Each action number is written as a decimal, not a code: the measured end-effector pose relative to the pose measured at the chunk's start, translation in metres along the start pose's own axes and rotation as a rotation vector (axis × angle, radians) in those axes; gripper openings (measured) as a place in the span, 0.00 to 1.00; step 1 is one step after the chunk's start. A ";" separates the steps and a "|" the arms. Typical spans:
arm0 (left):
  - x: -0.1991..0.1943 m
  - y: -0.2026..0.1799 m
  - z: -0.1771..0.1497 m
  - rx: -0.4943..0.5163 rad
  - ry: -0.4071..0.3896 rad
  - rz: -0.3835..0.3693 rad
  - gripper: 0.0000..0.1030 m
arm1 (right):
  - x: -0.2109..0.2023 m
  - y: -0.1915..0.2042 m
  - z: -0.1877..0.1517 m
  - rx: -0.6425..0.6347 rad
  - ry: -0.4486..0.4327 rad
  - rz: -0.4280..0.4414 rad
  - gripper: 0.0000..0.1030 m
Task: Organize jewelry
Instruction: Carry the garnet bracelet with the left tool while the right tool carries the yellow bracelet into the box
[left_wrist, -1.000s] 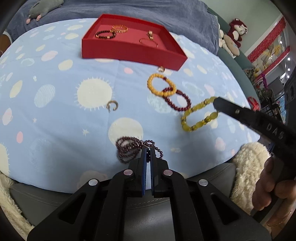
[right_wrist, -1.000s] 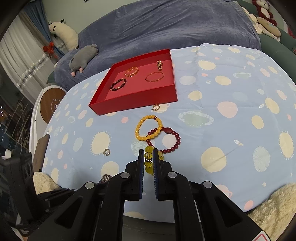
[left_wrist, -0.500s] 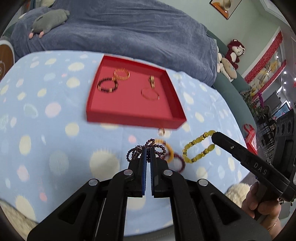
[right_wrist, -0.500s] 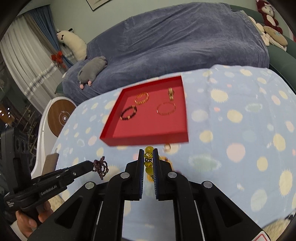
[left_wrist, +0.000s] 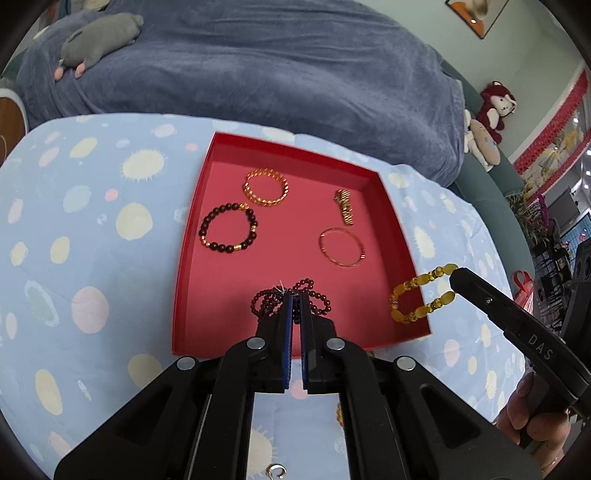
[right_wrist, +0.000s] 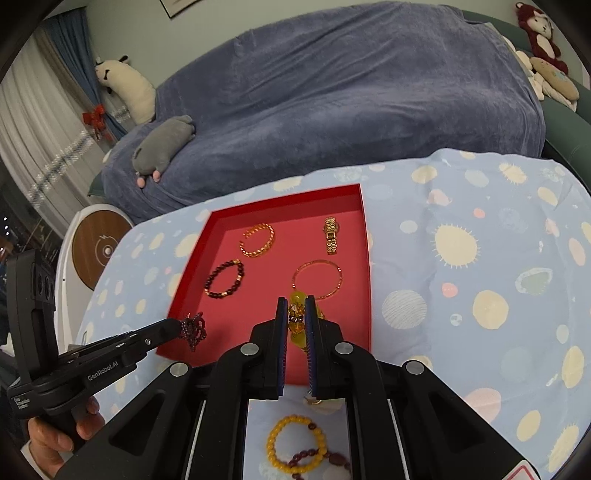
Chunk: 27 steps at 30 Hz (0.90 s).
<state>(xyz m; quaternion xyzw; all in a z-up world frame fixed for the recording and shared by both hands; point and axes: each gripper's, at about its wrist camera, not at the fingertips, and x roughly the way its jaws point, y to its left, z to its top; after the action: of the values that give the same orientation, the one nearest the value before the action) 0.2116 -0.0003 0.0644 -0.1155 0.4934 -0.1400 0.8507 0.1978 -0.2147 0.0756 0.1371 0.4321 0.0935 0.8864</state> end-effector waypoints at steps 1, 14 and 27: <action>0.006 0.002 0.001 -0.002 0.009 0.008 0.03 | 0.006 0.000 0.000 -0.001 0.009 -0.004 0.08; 0.018 0.013 0.028 -0.062 -0.079 0.068 0.41 | 0.031 0.011 0.013 -0.017 0.002 0.020 0.24; -0.020 0.020 -0.023 -0.043 -0.069 0.078 0.43 | -0.010 -0.014 -0.049 0.033 0.040 -0.014 0.30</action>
<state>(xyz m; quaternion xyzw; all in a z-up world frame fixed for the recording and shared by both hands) 0.1846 0.0241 0.0630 -0.1193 0.4708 -0.0922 0.8693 0.1538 -0.2228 0.0499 0.1468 0.4522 0.0827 0.8759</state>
